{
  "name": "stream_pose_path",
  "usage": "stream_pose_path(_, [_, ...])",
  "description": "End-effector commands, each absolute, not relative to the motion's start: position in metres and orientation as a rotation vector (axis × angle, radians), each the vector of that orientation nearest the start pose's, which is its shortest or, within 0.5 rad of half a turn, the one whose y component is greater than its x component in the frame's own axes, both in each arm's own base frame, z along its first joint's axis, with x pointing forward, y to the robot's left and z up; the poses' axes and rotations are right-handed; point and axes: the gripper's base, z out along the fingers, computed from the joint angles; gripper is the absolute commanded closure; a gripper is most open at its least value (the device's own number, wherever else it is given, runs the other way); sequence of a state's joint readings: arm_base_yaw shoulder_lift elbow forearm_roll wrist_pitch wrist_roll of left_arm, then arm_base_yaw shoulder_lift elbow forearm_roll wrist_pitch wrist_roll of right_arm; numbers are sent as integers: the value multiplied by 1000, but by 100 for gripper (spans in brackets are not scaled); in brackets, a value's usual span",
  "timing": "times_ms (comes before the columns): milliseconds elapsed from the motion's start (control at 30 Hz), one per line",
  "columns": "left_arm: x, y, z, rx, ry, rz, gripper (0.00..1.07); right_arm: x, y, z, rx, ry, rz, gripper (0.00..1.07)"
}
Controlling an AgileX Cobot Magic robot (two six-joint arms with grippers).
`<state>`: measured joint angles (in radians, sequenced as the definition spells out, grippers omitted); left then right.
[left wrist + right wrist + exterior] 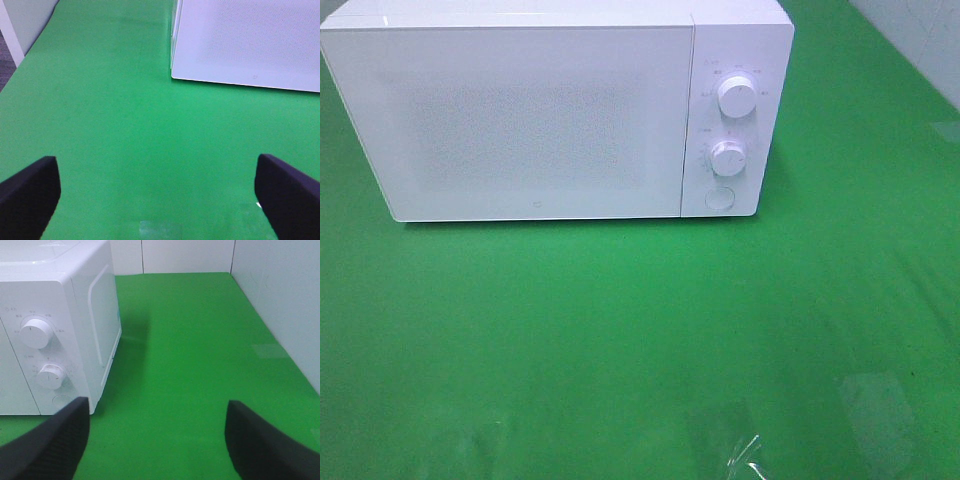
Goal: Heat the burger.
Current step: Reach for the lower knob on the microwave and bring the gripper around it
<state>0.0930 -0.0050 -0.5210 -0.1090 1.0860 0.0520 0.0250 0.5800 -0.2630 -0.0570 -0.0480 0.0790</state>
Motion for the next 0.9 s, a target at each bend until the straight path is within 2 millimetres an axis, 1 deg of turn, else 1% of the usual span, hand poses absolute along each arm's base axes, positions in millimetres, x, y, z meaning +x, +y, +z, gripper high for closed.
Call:
stream_pose_path(33, [-11, -10, 282, -40, 2003, -40, 9, 130, 4, 257, 9, 1746, 51, 32])
stream_pose_path(67, [-11, -10, 282, -40, 2003, -40, 9, 135, 4, 255, 14, 1755, 57, 32])
stream_pose_path(100, [-11, -10, 282, -40, 2003, -40, 9, 135, 4, 255, 14, 1755, 57, 32])
stream_pose_path(167, [-11, -10, 282, -40, 2003, -40, 9, 147, 5, 250, 16, 1765, 64, 32])
stream_pose_path(267, [-11, -10, 282, -40, 2003, -40, 9, 152, 5, 248, 15, 1761, 66, 32])
stream_pose_path(300, [-11, -10, 282, -40, 2003, -40, 9, 157, 5, 247, 13, 1747, 70, 32])
stream_pose_path(400, [-11, -10, 282, -40, 2003, -40, 9, 160, 5, 246, 13, 1747, 71, 32])
stream_pose_path(433, [-11, -10, 282, -40, 2003, -40, 9, 165, 6, 244, 11, 1732, 74, 32])
stream_pose_path(600, [-11, -10, 282, -40, 2003, -40, 9, 175, 7, 241, 4, 1697, 78, 32])
stream_pose_path(667, [-11, -10, 282, -40, 2003, -40, 9, 183, 8, 233, -1, 1617, 89, 32])
stream_pose_path(700, [-11, -10, 282, -40, 2003, -40, 9, 183, 8, 233, -1, 1617, 89, 32])
stream_pose_path(733, [-11, -10, 282, -40, 2003, -40, 9, 183, 6, 226, 24, 1590, 96, 32])
stream_pose_path(833, [-11, -10, 282, -40, 2003, -40, 9, 184, 5, 223, 46, 1585, 94, 32])
stream_pose_path(867, [-11, -10, 282, -40, 2003, -40, 9, 185, 0, 216, 109, 1585, 76, 32])
stream_pose_path(900, [-11, -10, 282, -40, 2003, -40, 9, 185, 0, 216, 109, 1585, 76, 32])
